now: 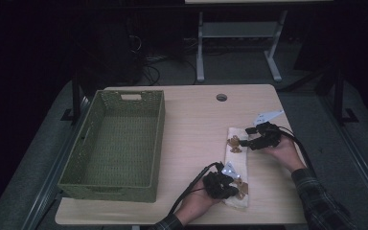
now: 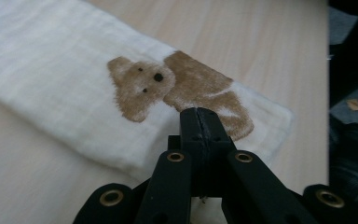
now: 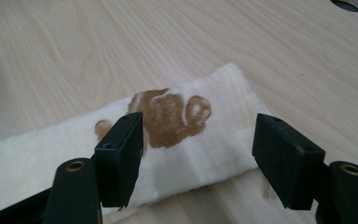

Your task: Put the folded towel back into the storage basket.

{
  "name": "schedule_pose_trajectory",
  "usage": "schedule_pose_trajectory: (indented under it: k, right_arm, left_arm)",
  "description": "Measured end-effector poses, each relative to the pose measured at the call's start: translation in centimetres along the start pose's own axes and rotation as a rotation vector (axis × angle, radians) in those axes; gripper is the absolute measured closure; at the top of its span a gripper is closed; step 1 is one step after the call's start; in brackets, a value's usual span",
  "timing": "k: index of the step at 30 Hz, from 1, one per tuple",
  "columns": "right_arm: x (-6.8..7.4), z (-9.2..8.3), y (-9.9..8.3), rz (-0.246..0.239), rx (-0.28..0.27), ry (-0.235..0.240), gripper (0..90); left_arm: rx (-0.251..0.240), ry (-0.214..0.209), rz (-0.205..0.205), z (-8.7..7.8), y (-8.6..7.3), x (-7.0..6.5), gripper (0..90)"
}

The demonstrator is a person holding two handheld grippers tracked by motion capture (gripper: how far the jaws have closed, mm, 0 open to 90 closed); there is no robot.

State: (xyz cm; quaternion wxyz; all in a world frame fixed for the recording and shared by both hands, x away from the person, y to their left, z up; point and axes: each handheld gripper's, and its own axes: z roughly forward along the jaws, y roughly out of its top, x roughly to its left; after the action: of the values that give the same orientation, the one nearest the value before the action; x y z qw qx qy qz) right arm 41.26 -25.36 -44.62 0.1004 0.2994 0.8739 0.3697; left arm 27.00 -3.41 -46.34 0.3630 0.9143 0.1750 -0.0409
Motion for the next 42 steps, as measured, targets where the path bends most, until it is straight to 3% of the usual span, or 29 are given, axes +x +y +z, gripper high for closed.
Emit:
schedule_pose_trajectory:
  k: [7, 10, 13, 17, 23, 29, 34, 42]
  right_arm:
    - [0.0, 0.1, 0.0, -0.016, -0.001, 0.008, 31.1]
    - [0.1, 0.0, 0.0, -0.018, -0.007, 0.013, 29.8]
    - [0.0, -0.1, 0.0, -0.015, -0.016, 0.017, 28.8]
    - [0.0, -0.2, 0.0, -0.018, -0.017, 0.018, 27.8]
    - [-0.1, -0.3, 0.0, -0.019, -0.026, 0.021, 25.9]
    - [-0.2, -0.3, -0.1, -0.015, -0.031, 0.026, 24.4]
    - [-0.2, -0.4, 0.0, -0.019, -0.034, 0.036, 20.5]
    - [-0.5, 0.0, 0.4, -0.054, -0.016, 0.069, 18.0]
  left_arm:
    - [0.011, -0.036, 0.030, 0.7, 0.8, -0.3, 89.0]
    - [0.004, -0.021, 0.063, 0.1, 1.0, 0.1, 81.0]
    - [0.010, -0.003, 0.125, -0.4, 1.5, 0.6, 69.1]
    - [0.030, -0.013, 0.211, -0.7, 2.4, 1.5, 50.3]
    - [0.039, -0.066, 0.268, 0.3, 3.0, 2.0, 34.3]
    - [0.066, -0.033, 0.307, 1.6, 2.4, 2.0, 25.9]
    - [0.069, -0.009, 0.299, 1.4, 2.4, 2.0, 32.5]
    - [0.082, -0.007, 0.261, 0.9, 2.5, 2.0, 68.4]
